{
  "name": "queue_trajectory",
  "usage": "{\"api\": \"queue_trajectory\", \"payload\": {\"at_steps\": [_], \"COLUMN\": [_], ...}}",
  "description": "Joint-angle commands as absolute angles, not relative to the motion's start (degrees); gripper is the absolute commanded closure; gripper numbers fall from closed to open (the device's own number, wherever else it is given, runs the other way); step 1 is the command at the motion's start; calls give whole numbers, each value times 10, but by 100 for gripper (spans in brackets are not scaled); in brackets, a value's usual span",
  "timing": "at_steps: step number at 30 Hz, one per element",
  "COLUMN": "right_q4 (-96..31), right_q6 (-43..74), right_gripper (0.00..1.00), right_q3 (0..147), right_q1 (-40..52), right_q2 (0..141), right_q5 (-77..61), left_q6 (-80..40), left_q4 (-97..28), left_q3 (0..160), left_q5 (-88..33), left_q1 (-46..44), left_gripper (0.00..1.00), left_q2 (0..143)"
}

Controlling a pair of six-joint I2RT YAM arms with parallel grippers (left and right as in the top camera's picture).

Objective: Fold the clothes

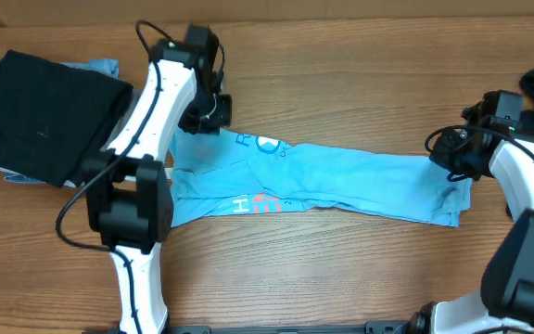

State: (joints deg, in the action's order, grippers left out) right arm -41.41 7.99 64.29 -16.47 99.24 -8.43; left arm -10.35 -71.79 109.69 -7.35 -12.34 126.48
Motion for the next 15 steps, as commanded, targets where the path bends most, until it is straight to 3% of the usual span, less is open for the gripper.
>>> {"api": "queue_trajectory", "payload": {"at_steps": [1,15], "right_q4": [-408,-361], "right_q6": [70,70], "right_gripper": [96,91], "right_q3": [637,637], "right_q1": [-166,-181], "right_q2": [1040,1079], "right_q5": [-68,17], "left_q6": [-92,-90], "left_q4": [-693,-613], "left_q3": [1058,1043], "left_q5": [-86,33], "left_q1": [-119,-91], "left_gripper": [96,96], "left_q2": [1297,1356]}}
